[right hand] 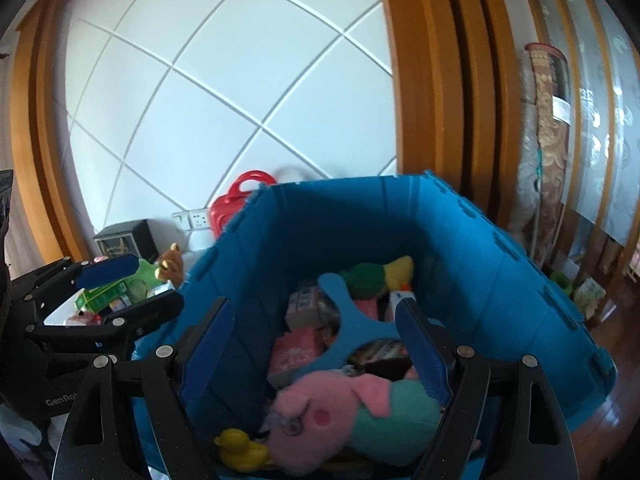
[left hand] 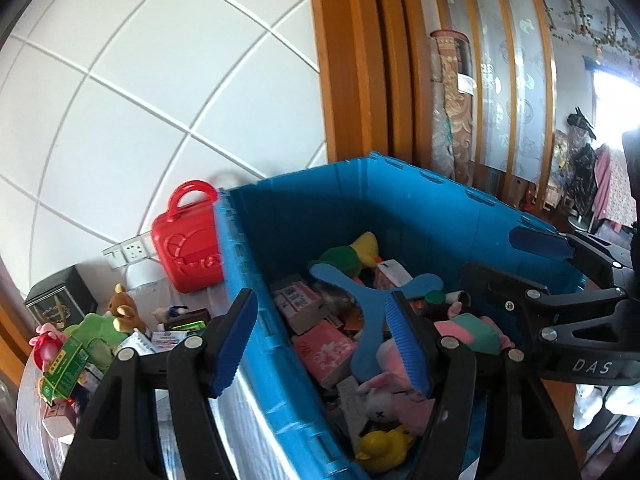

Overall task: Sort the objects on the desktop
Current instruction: 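Withdraw both open tools from the crate back toward the pile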

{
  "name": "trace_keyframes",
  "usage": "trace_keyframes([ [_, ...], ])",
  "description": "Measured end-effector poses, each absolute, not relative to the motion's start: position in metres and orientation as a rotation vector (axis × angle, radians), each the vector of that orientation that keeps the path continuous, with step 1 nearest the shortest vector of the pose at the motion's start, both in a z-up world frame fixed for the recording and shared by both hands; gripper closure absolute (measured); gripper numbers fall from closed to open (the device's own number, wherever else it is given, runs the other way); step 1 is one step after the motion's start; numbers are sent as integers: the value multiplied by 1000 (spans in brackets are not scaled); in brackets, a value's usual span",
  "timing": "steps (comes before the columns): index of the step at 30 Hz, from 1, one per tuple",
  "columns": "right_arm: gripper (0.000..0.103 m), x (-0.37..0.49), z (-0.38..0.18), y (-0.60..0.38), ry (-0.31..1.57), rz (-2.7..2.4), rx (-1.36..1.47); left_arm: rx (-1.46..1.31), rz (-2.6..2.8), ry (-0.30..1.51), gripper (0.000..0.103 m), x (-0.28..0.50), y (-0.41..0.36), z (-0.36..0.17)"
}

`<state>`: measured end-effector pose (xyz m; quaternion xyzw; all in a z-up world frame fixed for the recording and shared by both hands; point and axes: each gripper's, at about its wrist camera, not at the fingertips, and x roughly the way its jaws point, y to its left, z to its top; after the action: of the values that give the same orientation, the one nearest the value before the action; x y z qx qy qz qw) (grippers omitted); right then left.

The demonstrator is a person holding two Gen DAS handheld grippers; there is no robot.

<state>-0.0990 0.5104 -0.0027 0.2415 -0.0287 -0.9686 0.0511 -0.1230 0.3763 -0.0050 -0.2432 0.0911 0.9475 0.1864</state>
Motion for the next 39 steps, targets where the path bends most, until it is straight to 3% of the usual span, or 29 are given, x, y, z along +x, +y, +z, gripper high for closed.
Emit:
trace_keyframes([
  [5, 20, -101, 5, 476, -49, -2919, 707, -648, 2735, 240, 37, -116, 338, 1],
  [9, 13, -98, 16, 442, -14, -2893, 653, -633, 2794, 181, 37, -111, 294, 4],
  [12, 13, -96, 22, 410, 31, -2856, 614, -641, 2848, 123, 31, -110, 257, 2],
  [19, 13, -102, 22, 332, 98, -2727, 593, -731, 2954, 11, 31, -110, 170, -17],
  [35, 13, -163, -53, 195, 165, -2487, 854, -1279, 3122, -276, 31, -122, -36, -129],
  [37, 2, -173, -65, 187, 157, -2470, 901, -1341, 3119, -308, 31, -122, -53, -143],
  [39, 0, -180, -76, 182, 152, -2461, 938, -1412, 3115, -345, 31, -121, -71, -161],
])
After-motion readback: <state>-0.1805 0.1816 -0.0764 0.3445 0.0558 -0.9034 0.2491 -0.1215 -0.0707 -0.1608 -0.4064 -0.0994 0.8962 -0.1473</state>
